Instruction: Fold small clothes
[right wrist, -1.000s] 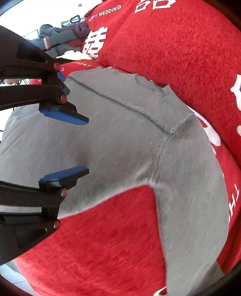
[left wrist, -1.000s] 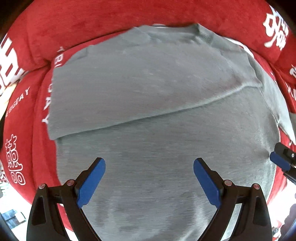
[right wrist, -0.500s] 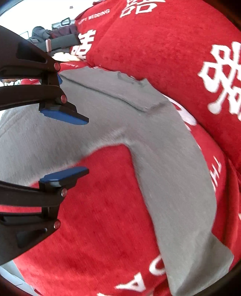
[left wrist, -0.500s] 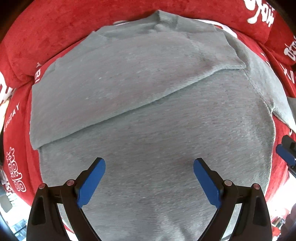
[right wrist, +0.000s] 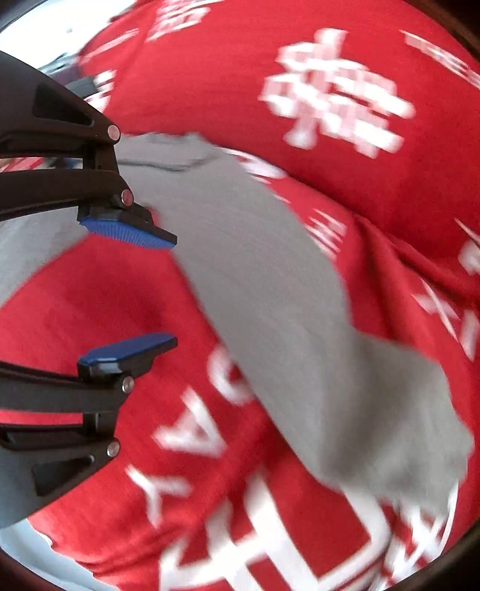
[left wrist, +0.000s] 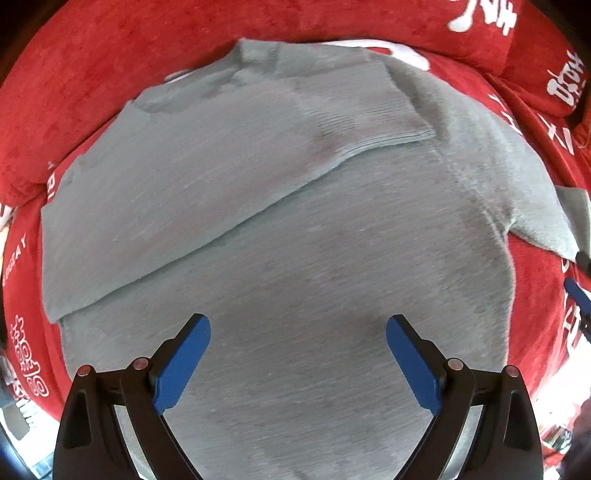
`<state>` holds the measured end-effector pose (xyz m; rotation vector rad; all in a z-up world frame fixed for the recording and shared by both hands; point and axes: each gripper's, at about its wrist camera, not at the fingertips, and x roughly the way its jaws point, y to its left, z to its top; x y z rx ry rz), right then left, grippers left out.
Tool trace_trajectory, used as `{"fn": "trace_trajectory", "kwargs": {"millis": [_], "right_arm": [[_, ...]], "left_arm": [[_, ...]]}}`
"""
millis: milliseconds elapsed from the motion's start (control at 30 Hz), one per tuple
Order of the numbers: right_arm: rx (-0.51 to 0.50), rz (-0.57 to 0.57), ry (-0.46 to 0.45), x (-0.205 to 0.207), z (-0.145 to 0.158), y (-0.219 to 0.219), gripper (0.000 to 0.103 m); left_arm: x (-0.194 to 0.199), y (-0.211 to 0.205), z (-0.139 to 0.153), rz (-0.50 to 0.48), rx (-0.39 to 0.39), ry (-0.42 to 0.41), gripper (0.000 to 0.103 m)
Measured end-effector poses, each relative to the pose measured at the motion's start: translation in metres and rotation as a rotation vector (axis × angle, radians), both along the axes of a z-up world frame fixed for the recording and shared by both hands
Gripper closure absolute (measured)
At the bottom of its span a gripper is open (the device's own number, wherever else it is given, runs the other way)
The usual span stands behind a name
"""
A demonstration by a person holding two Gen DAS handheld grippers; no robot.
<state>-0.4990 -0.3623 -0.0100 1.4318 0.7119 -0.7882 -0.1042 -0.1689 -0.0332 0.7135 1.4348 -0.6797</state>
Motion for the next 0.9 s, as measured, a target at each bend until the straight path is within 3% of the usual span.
{"fn": "trace_trajectory", "kwargs": {"millis": [167, 467, 500, 567, 700, 900], "right_arm": [[0.015, -0.246, -0.01, -0.054, -0.008, -0.026, 0.052], [0.041, -0.397, -0.074, -0.085, -0.027, -0.053, 0.053], [0.05, -0.406, -0.082, -0.086, -0.029, -0.055, 0.057], [0.071, -0.422, -0.117, -0.085, -0.033, -0.056, 0.097], [0.072, -0.437, -0.221, -0.078, -0.029, -0.056, 0.097], [0.036, -0.337, -0.409, -0.045, 0.0, -0.058, 0.097]], "left_arm": [[-0.017, -0.025, 0.0, -0.023, -0.01, 0.003, 0.006], [-0.042, -0.063, 0.009, -0.042, -0.017, 0.002, 0.006], [-0.043, -0.064, 0.01, -0.043, -0.017, 0.003, 0.006], [-0.044, -0.06, 0.012, -0.046, -0.022, 0.002, 0.006], [-0.047, -0.054, 0.016, -0.048, -0.034, 0.0, 0.006], [-0.036, -0.033, 0.027, -0.029, -0.049, -0.002, 0.006]]}}
